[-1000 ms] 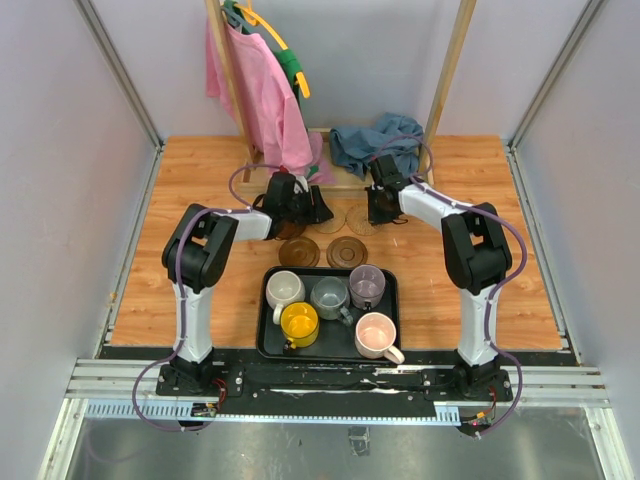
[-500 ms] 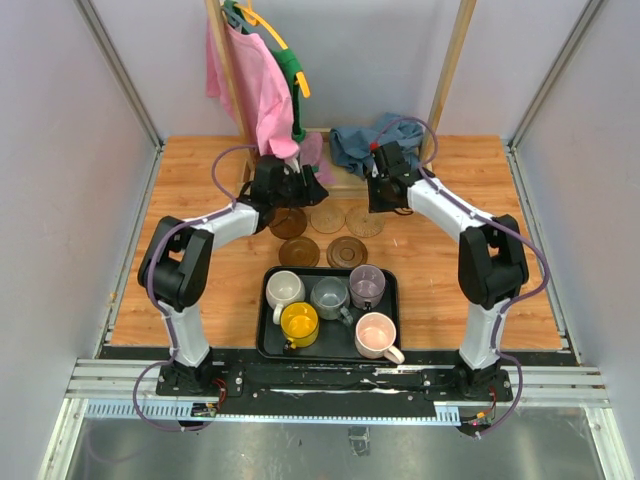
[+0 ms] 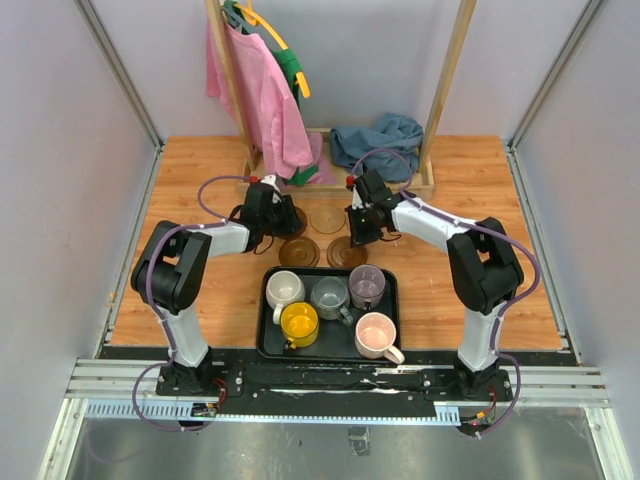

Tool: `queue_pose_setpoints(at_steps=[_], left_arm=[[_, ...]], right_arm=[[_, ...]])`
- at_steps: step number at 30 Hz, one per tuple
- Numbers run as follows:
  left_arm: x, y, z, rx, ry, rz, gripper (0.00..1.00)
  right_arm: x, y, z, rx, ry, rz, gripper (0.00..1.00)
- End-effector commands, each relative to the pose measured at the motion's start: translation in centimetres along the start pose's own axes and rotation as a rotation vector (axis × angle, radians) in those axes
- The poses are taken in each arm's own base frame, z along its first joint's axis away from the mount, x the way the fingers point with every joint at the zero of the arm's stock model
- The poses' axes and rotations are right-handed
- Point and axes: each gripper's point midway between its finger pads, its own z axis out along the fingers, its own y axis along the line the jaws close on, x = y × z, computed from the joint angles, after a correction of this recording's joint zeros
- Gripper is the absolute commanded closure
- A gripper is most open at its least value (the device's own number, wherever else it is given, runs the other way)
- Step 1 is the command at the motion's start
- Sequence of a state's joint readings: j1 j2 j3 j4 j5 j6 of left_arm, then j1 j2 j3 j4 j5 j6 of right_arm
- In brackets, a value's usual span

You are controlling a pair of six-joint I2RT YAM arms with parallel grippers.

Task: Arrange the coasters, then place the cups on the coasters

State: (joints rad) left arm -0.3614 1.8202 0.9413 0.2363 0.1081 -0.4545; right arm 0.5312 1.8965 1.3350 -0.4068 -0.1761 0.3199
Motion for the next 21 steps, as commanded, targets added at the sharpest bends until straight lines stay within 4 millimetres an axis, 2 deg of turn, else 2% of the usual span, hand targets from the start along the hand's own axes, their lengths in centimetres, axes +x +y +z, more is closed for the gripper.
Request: queue_pose_setpoints(at_steps=[1, 8, 10, 14, 18, 21], left_arm=[[-1.6, 1.1, -0.7, -0.055, -0.06, -0.009, 0.47], [-1.3, 3.0, -0.1, -0.099, -0.051, -0.041, 0.47], [-1.2, 3.6, 0.1, -0.112, -0.046, -0.049, 0.47], [-1.2, 4.3, 0.5, -0.113, -0.05, -0.068, 0.47], [-1.4, 4.3, 0.8, -0.093, -0.054, -0.078, 0.47], [-1.3, 5.0, 0.9, -0.117, -0.053, -0.082, 0.47]], right_arm=[[0.3, 2.5, 0.9, -0.076, 0.005, -0.05, 0.92], [1.0, 2.6, 2.6, -0.08, 0.039, -0.04, 0.92], [2.1, 1.8, 3.7, -0.048, 0.073, -0.023, 0.92], [3.6, 0.5, 4.2, 0.008, 0.111, 0.0, 0.94], [5.1, -1.3, 3.8, 0.095, 0.132, 0.027, 0.96], [6.4, -3.2, 3.1, 0.175, 0.154, 0.063, 0.97]])
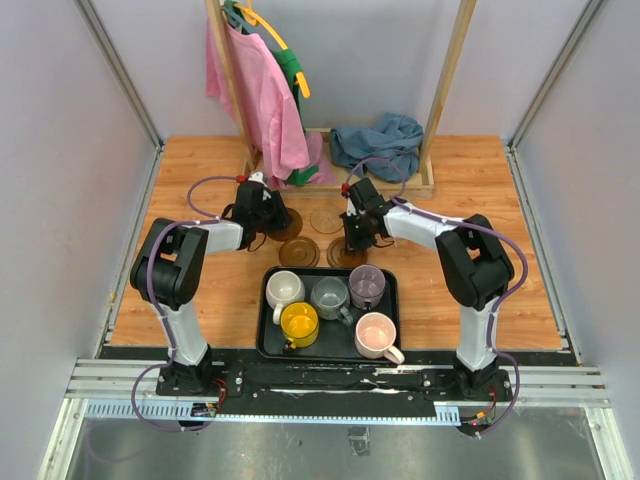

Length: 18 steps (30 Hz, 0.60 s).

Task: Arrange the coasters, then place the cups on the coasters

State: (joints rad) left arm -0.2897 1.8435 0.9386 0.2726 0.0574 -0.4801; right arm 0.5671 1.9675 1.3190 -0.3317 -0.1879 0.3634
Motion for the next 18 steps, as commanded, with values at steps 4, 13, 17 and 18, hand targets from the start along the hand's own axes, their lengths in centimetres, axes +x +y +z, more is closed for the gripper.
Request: queue_pose_setpoints(at_steps=[4, 13, 17, 18], left_arm=[[0.4, 2.6, 0.5, -0.061, 0.015, -0.035, 0.47], [-0.4, 5.1, 0.0, -0.113, 0.003, -0.077, 0.47], [-0.8, 6.3, -0.2, -0.137, -0.005, -0.104, 0.47], [-0.9, 6.5, -0.3, -0.141, -0.006, -0.109, 0.47]], right_arm=[[6.3, -6.8, -1.4, 0.267, 0.136, 0.118, 0.98], [8.5, -12.0, -3.8, 0.396, 0.163, 0.247, 0.98], [8.5, -14.7, -4.5, 0.46, 0.167, 0.307, 0.99], [8.4, -15.4, -4.8, 0.482, 0.164, 0.321, 0.99]])
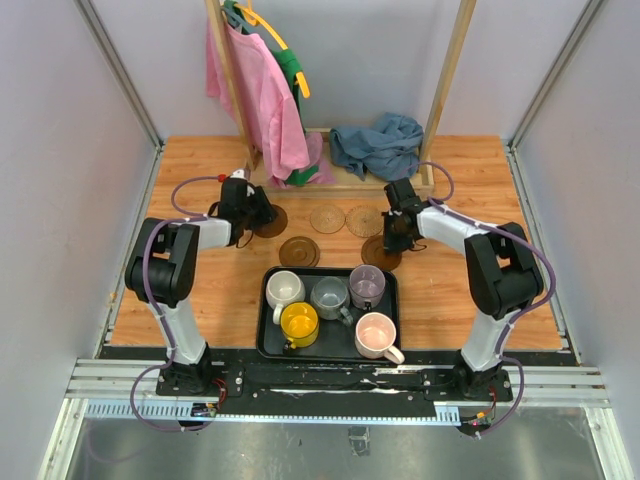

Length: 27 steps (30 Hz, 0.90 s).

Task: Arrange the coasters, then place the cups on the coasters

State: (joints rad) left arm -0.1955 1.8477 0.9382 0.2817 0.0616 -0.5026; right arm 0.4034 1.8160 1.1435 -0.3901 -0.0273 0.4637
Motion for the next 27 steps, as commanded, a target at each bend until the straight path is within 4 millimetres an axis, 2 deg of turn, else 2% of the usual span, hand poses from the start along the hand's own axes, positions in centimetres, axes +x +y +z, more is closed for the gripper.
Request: queue_pose_setpoints(at_steps=[1, 5, 7, 12, 13, 18, 27], left_arm=[[0.9, 3.2, -0.2, -0.088, 0.032, -0.034, 0.47], [0.1, 3.5, -0.2, -0.086, 0.022, -0.048, 0.47], [-0.1, 3.4, -0.2, -0.082, 0.022, -0.049, 0.47], [-0.4, 3.1, 0.2, -0.071, 0.025, -0.052, 0.47], [-0.4, 3.1, 0.3, -0.071, 0.025, -0.053, 0.47], [-0.7, 3.0, 0.8, -0.071, 0.029, -0.053, 0.47], [-2.2, 2.7, 2.3, -0.054, 0.014, -0.062, 0.47]], right_arm=[[3.6, -8.1, 0.6, 0.285, 0.142, 0.062, 0.99], [1.9, -10.9, 0.3, 0.349, 0.113, 0.111, 0.99], [0.4, -12.1, 0.4, 0.36, 0.093, 0.141, 0.99], [-3.1, -14.0, 0.9, 0.364, 0.058, 0.197, 0.99], [-3.2, -14.2, 1.6, 0.365, 0.074, 0.198, 0.99], [-5.2, -13.8, 2.8, 0.328, 0.068, 0.197, 0.99], [-7.1, -12.2, 3.9, 0.233, 0.024, 0.176, 0.99]])
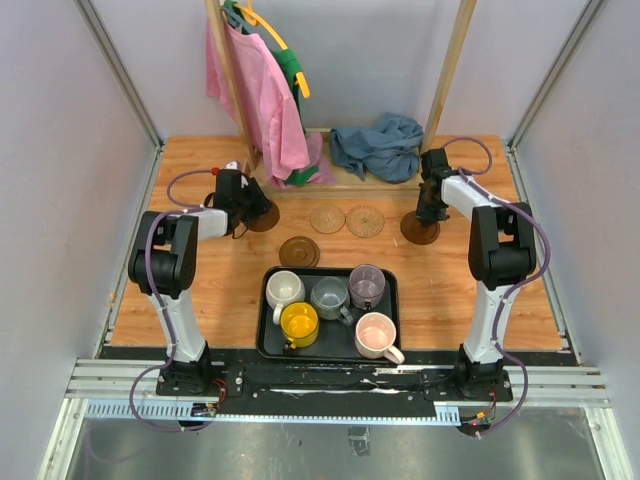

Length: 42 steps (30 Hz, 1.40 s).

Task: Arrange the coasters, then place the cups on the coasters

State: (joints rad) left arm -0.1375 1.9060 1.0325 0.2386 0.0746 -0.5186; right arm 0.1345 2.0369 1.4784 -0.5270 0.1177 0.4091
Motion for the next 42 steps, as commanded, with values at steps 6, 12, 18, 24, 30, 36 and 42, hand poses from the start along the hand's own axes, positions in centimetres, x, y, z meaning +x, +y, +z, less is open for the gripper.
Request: queue_pose_setpoints(at_steps=[6, 12, 18, 24, 30, 36, 42], left_arm=[[-0.2, 0.3, 1.7, 0.016, 0.033, -0.015, 0.47], [-1.6, -0.9, -0.1, 0.048, -0.011, 0.002, 0.47], [-3.7, -1.7, -2.7, 0.047, -0.073, 0.02, 0.47], [-2.5, -0.5, -2.6, 0.003, -0.041, 0.021, 0.47], [-0.5, 0.1, -0.9, 0.018, 0.009, 0.019, 0.47], [0.7, 0.7, -1.0, 0.012, 0.034, 0.008, 0.47], [2.4, 2.3, -1.9, -0.048, 0.056, 0.001, 0.47]], right_arm=[[0.8, 0.5, 2.5, -0.053, 0.025, -0.045, 0.99], [-1.0, 1.3, 0.8, -0.115, -0.07, -0.076, 0.99], [-3.3, 1.6, -2.6, -0.157, -0.186, -0.107, 0.98], [-4.2, 2.4, -5.6, -0.22, -0.254, -0.113, 0.96], [-4.0, 3.6, -8.0, -0.299, -0.293, -0.135, 0.95], [-3.1, 4.2, -9.3, -0.34, -0.302, -0.144, 0.96], [-2.2, 4.7, -10.6, -0.381, -0.309, -0.137, 0.97]])
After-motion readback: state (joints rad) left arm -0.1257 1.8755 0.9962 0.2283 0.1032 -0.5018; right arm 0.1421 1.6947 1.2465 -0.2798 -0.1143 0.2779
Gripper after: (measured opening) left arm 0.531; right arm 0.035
